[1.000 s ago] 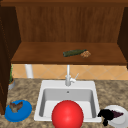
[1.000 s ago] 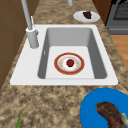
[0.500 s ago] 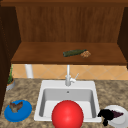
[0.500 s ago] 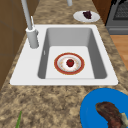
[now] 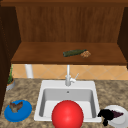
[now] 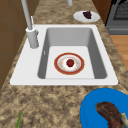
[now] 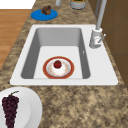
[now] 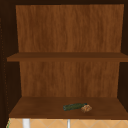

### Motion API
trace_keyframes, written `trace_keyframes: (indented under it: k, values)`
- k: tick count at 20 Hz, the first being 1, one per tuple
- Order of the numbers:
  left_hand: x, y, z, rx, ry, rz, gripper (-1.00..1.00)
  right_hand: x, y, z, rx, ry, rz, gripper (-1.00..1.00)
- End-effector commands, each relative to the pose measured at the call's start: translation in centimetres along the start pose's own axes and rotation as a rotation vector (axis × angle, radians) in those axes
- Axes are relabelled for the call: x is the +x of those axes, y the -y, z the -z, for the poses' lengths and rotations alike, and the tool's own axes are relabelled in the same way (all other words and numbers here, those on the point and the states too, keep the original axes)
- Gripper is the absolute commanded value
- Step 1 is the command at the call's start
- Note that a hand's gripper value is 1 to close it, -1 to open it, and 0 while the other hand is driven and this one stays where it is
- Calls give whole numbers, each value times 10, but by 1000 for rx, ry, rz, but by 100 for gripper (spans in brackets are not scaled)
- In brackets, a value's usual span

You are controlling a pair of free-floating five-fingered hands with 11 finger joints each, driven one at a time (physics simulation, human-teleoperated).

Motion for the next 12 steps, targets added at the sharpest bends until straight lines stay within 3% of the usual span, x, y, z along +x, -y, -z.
trace_keyframes:
  k: [1, 3, 4, 6, 10, 12]
  values:
    - [20, 3, -16, -69, 18, -29, -100, 0, 0, 0, 0, 0, 0, 0]
    - [24, 12, -21, -111, 23, -20, -100, 0, 0, 0, 0, 0, 0, 0]
    - [26, 13, -27, -112, 21, -13, -100, 0, 0, 0, 0, 0, 0, 0]
    - [27, 25, -40, -95, 13, -35, -100, 0, 0, 0, 0, 0, 0, 0]
    - [26, 46, -74, -53, 3, -41, -100, 0, 0, 0, 0, 0, 0, 0]
    - [25, 54, -89, -54, -1, -50, -100, 0, 0, 0, 0, 0, 0, 0]
